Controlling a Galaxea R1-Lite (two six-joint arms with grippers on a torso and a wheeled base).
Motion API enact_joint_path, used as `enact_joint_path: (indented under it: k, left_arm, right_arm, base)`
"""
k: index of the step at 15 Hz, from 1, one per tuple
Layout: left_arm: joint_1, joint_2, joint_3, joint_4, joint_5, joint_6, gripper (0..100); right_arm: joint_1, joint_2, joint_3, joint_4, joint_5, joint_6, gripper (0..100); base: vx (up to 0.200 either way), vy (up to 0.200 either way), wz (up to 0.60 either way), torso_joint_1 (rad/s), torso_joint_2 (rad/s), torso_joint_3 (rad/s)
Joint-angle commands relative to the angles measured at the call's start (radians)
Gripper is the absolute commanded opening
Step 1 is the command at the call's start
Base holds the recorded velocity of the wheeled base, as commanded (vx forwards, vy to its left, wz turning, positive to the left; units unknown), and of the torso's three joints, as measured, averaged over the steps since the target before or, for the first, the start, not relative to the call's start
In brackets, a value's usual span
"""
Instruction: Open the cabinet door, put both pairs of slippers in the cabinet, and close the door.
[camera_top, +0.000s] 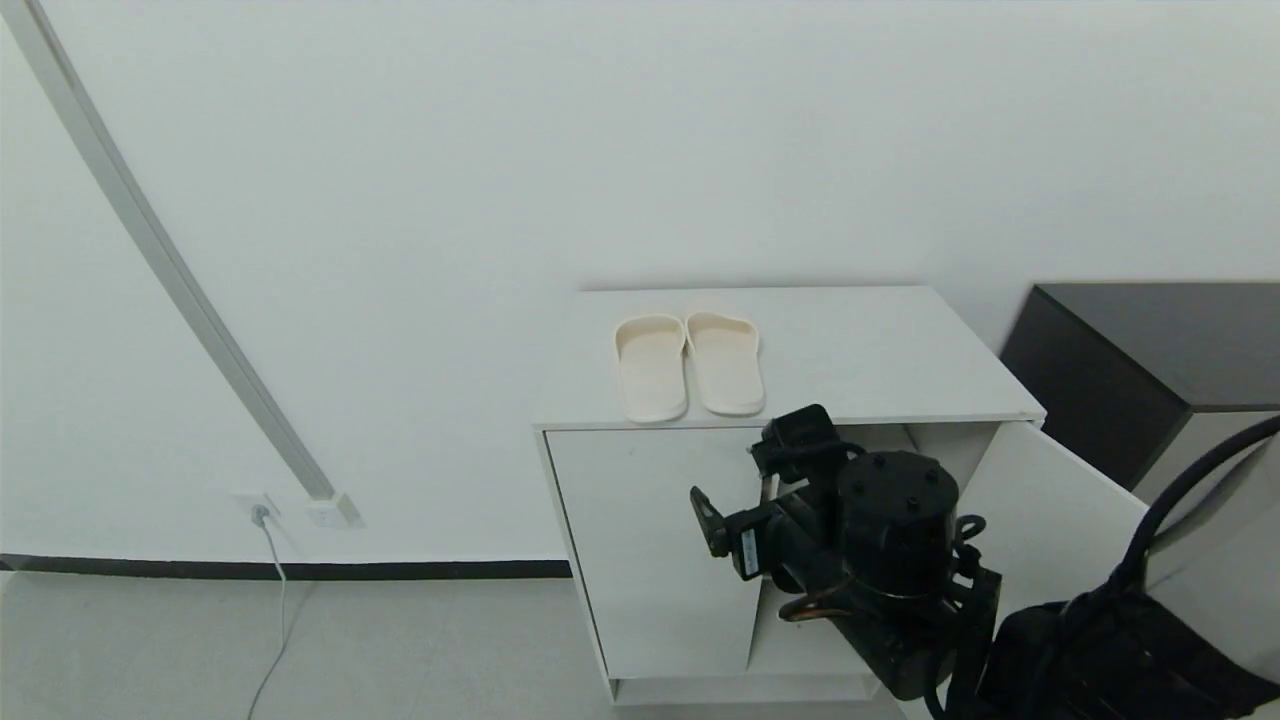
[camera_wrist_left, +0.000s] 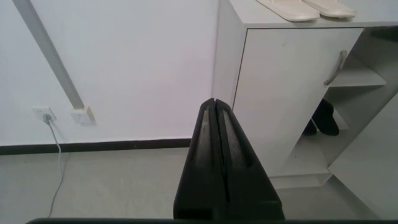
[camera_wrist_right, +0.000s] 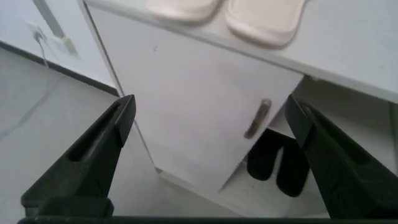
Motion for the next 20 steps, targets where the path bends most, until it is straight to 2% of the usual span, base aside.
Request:
enact_joint_path:
  k: [1, 2, 4, 6, 12, 20]
  left_arm:
    - [0.000, 0.001, 0.000, 0.001, 0.000, -0.001, 0]
    - [0.000, 0.001, 0.000, 0.001, 0.000, -0.001, 0]
    - [0.000, 0.001, 0.000, -0.001, 0.000, -0.001, 0]
    - [0.000, 0.001, 0.000, -0.001, 0.000, -0.001, 0]
    - [0.000, 0.001, 0.000, 0.001, 0.000, -0.002, 0]
    - [0.000, 0.001, 0.000, 0.001, 0.000, -0.001, 0]
  right_arm:
    - [0.002, -0.056, -0.156, 0.145, -0.040, 0.057, 100]
    - [0.002, -0.052, -0.219, 0.222, -0.112, 0.066, 100]
    - [0.007, -0.043, -0.326, 0.331, -0.186, 0.085, 100]
    - [0.011, -0.044, -0.371, 0.394, -0.190, 0.088, 100]
    - [0.028, 0.005, -0.415, 0.395, -0.180, 0.086, 100]
    - [0.021, 0.073, -0.430, 0.392, -0.172, 0.088, 100]
  base:
    - [0.000, 0.000, 0.00, 0.000, 0.00, 0.000]
    - [0.000, 0.000, 0.00, 0.000, 0.00, 0.000]
    - [0.000, 0.000, 0.00, 0.000, 0.00, 0.000]
    - [0.000, 0.000, 0.00, 0.000, 0.00, 0.000]
    - [0.000, 0.000, 0.00, 0.000, 0.00, 0.000]
    - [0.200, 0.000, 0.00, 0.003, 0.00, 0.000]
